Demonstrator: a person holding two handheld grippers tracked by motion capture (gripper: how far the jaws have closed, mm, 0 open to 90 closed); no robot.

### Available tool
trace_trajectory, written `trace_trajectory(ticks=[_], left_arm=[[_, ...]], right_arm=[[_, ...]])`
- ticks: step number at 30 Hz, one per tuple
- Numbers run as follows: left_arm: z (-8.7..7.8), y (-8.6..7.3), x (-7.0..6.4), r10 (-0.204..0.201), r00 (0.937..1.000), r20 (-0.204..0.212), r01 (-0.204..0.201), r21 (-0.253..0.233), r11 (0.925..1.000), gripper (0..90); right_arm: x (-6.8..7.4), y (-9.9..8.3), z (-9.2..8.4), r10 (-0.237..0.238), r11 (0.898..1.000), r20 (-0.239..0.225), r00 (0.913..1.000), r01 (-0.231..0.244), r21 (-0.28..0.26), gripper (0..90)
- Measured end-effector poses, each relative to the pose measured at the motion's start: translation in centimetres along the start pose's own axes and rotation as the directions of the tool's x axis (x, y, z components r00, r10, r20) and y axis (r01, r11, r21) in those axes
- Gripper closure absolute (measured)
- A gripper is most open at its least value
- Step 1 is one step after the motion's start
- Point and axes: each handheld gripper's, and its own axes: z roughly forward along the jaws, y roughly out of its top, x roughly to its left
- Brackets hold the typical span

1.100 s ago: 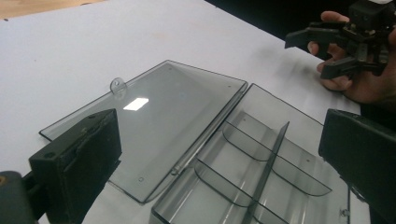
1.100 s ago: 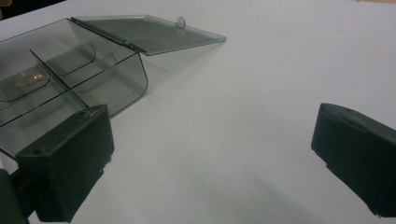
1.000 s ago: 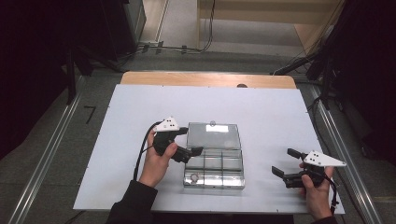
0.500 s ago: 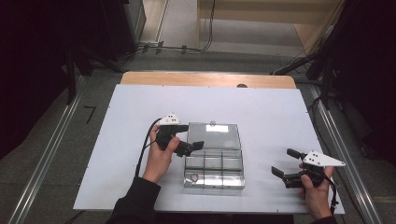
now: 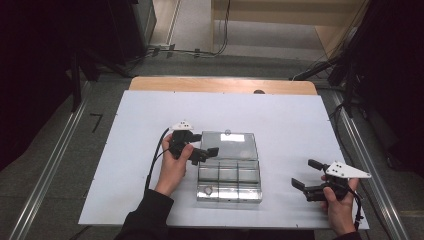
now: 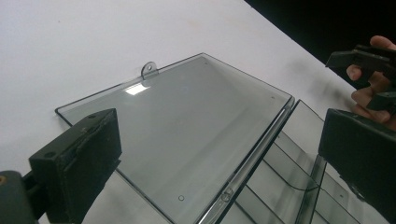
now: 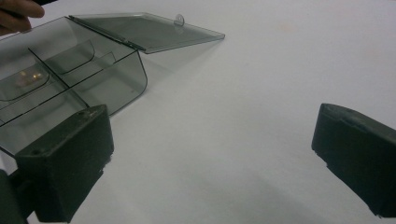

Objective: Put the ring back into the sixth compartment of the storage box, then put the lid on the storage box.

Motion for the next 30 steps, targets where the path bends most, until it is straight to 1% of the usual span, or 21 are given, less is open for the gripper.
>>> trace_trajectory(ticks=[2,4,5,7,8,9,10,13,16,19,21,23,24,30], left_arm=[[0.0,-0.2,0.1,-0.010,0.9999,0.013,0.010,-0.002,1.0000,0.0],[0.2,-0.2,0.2,-0.021,0.9998,0.006,0.021,-0.001,0.9998,0.0],[0.2,-0.3,0.3,-0.027,0.9996,0.005,0.027,-0.002,0.9996,0.0],[0.3,-0.3,0.5,-0.041,0.9992,-0.001,0.041,0.002,0.9992,0.0],[0.3,-0.4,0.6,-0.047,0.9989,0.003,0.047,0.002,0.9989,0.0],[0.4,-0.5,0.7,-0.060,0.9980,0.019,0.060,0.001,0.9982,0.0],[0.4,-0.5,0.7,-0.072,0.9970,0.029,0.072,-0.003,0.9974,0.0],[0.4,-0.6,0.8,-0.072,0.9972,0.021,0.072,0.001,0.9974,0.0],[0.5,-0.7,0.9,-0.081,0.9967,0.005,0.081,0.005,0.9967,0.0],[0.5,-0.7,1.0,-0.096,0.9953,-0.002,0.096,0.007,0.9953,0.0],[0.5,-0.7,1.1,-0.107,0.9943,0.003,0.107,0.011,0.9942,0.0],[0.5,-0.8,1.1,-0.109,0.9940,0.002,0.109,0.016,0.9939,0.0],[0.6,-0.8,1.1,-0.108,0.9942,-0.001,0.108,0.019,0.9940,0.3],[0.9,-1.2,1.3,-0.125,0.9922,-0.004,0.125,0.032,0.9917,0.4]], right_arm=[[0.0,0.0,0.0,0.006,1.000,0.002,1.0000,-0.006,0.003,0.0],[-0.1,0.0,-0.1,0.009,1.000,-0.003,1.0000,-0.009,0.000,0.0],[-0.1,0.1,-0.2,0.016,1.000,0.002,0.9999,-0.016,0.004,0.0],[-0.1,0.2,-0.1,0.015,1.000,-0.001,0.9999,-0.015,0.008,0.0],[0.0,0.2,-0.1,0.017,1.000,-0.003,0.9999,-0.017,0.010,0.0],[0.1,0.3,0.0,0.023,1.000,-0.006,0.9997,-0.023,0.014,0.0],[0.2,0.3,0.1,0.017,1.000,-0.012,0.9998,-0.017,0.013,0.0],[0.6,0.7,0.3,0.015,1.000,-0.020,0.9997,-0.014,0.016,0.0],[1.0,1.2,0.5,0.018,1.000,-0.029,0.9994,-0.018,0.015,0.0],[1.4,1.8,0.7,0.028,1.000,-0.043,0.9987,-0.028,0.005,0.0],[1.7,2.1,0.9,0.026,1.000,-0.048,0.9985,-0.025,0.012,0.0],[2.0,2.4,1.2,0.027,0.999,-0.063,0.9976,-0.026,0.019,0.0],[2.1,2.6,1.4,0.032,0.999,-0.063,0.9975,-0.030,0.026,0.0],[2.7,3.7,2.2,0.034,0.999,-0.081,0.9961,-0.032,0.028,0.0]])
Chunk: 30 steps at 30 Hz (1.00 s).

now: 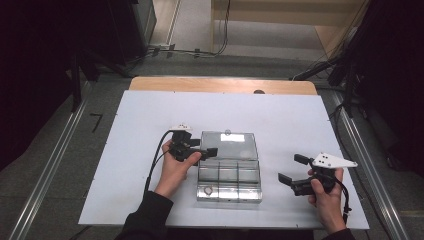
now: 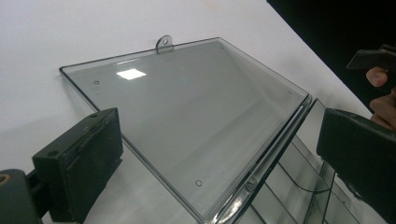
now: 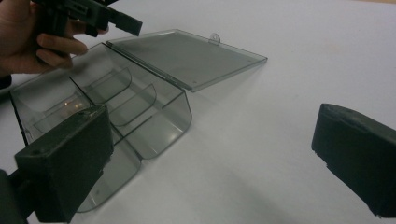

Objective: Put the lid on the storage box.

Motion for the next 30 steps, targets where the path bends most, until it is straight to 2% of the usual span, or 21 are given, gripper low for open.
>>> trace_trajectory(ticks=[9,12,22,30], left_arm=[[0.2,-0.3,0.3,-0.014,0.9999,-0.001,0.014,0.002,0.9999,0.5],[0.2,-0.3,0.3,-0.016,0.9999,-0.005,0.016,-0.003,0.9999,0.6],[0.3,-0.3,0.5,-0.026,0.9996,-0.011,0.026,-0.010,0.9996,1.4],[0.7,-0.4,0.6,-0.036,0.9992,-0.015,0.036,-0.007,0.9993,1.5]], right_arm=[[0.4,1.5,1.6,0.002,1.000,-0.038,0.9993,-0.002,0.001,0.0],[0.4,2.0,2.2,-0.001,1.000,-0.027,0.9996,0.001,0.012,0.0],[0.3,3.2,4.4,-0.001,1.000,-0.037,0.9993,0.002,0.030,0.0],[0.1,3.9,6.3,0.062,0.997,-0.067,0.9958,-0.059,0.049,0.0]])
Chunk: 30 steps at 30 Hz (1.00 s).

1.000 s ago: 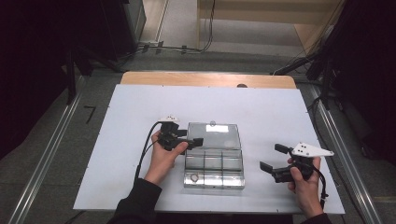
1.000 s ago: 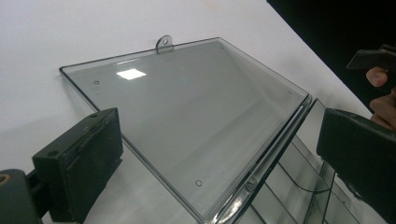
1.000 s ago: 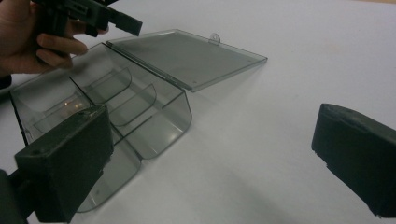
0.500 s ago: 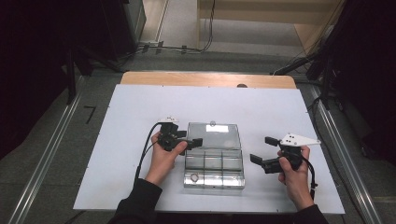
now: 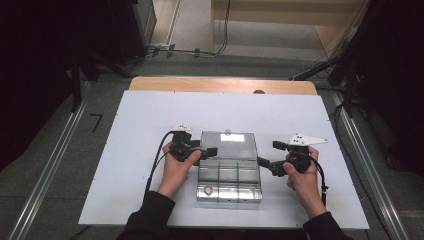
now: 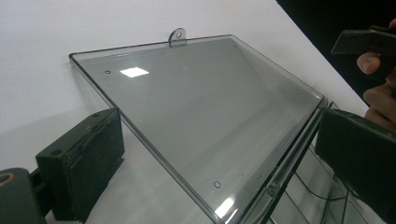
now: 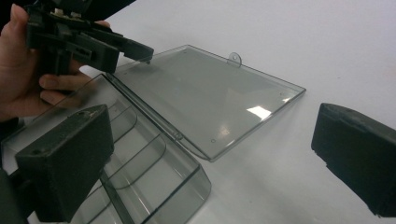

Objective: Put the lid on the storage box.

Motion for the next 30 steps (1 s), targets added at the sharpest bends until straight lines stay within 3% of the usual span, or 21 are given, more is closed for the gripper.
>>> trace_trajectory(ticks=[9,13,20,24,30], left_arm=[[0.2,0.0,-0.2,-0.010,0.9996,-0.026,0.010,0.001,1.0000,4.3],[0.3,-0.1,-0.1,-0.024,0.9990,-0.038,0.024,0.006,0.9997,5.3],[0.5,-0.3,-0.1,-0.038,0.9979,-0.053,0.039,0.011,0.9992,8.2],[0.5,-0.4,0.0,-0.045,0.9970,-0.062,0.046,0.021,0.9987,12.2],[0.5,-0.5,0.0,-0.059,0.9948,-0.083,0.061,0.023,0.9979,23.6]], right_arm=[[-0.6,0.2,1.5,0.089,0.996,0.023,0.9957,-0.089,-0.008,1.6],[-0.9,0.2,2.1,0.148,0.989,0.034,0.9883,-0.149,0.000,5.6],[-0.9,-0.1,3.4,0.206,0.976,0.072,0.9760,-0.210,0.053,15.8],[-1.0,-0.2,4.1,0.257,0.962,0.085,0.9626,-0.263,0.068,22.0],[-1.0,-0.5,4.8,0.290,0.951,0.062,0.9550,-0.295,0.091,27.9]])
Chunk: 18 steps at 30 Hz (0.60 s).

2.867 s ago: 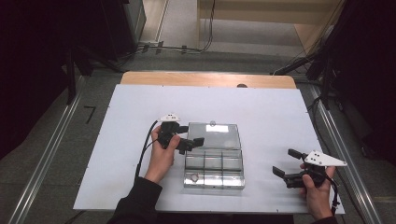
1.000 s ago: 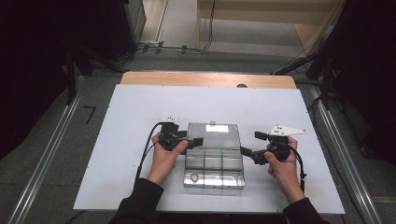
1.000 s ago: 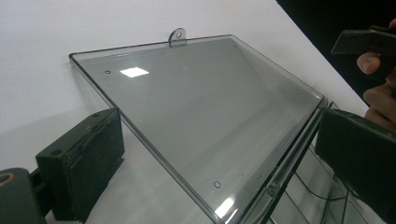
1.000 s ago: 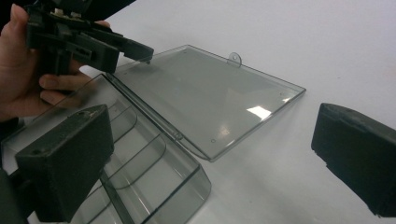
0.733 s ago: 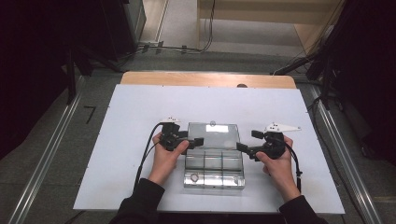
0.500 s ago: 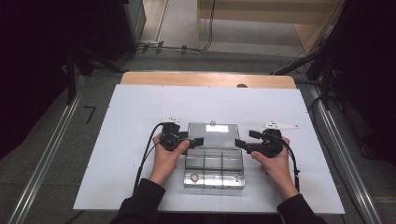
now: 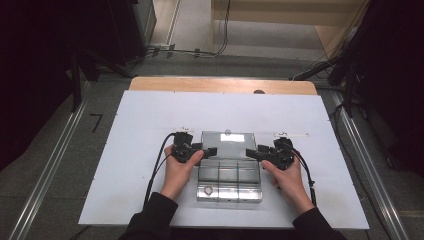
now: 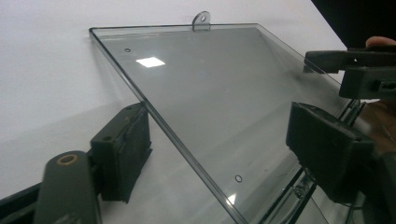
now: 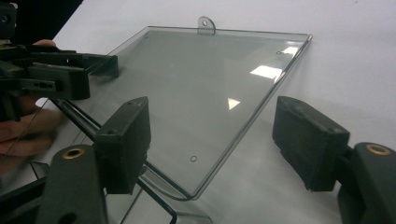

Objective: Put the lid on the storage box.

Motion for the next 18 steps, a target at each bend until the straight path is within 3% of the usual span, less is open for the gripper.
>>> trace_trajectory(ticks=[5,9,13,18], left_arm=[[-0.03,-0.08,0.13,-0.016,0.9998,0.007,0.016,-0.004,0.9999,30.5],[-0.09,-0.13,0.40,-0.038,0.9987,0.034,0.038,-0.001,0.9993,34.2],[-0.22,-0.09,0.44,-0.035,0.9982,0.048,0.035,-0.010,0.9993,38.6],[-0.65,-0.07,0.43,-0.019,0.9973,0.071,0.021,-0.035,0.9992,47.2]], right_arm=[[-0.07,-0.11,0.33,0.023,1.000,0.010,0.9997,-0.023,0.017,33.4],[-0.26,-0.16,0.38,0.042,0.999,-0.008,0.9991,-0.042,0.024,35.4],[-0.25,-0.18,0.24,0.047,0.999,-0.027,0.9985,-0.047,0.023,39.1],[0.38,-0.21,-0.15,-0.001,1.000,-0.001,1.0000,0.001,-0.008,44.9]])
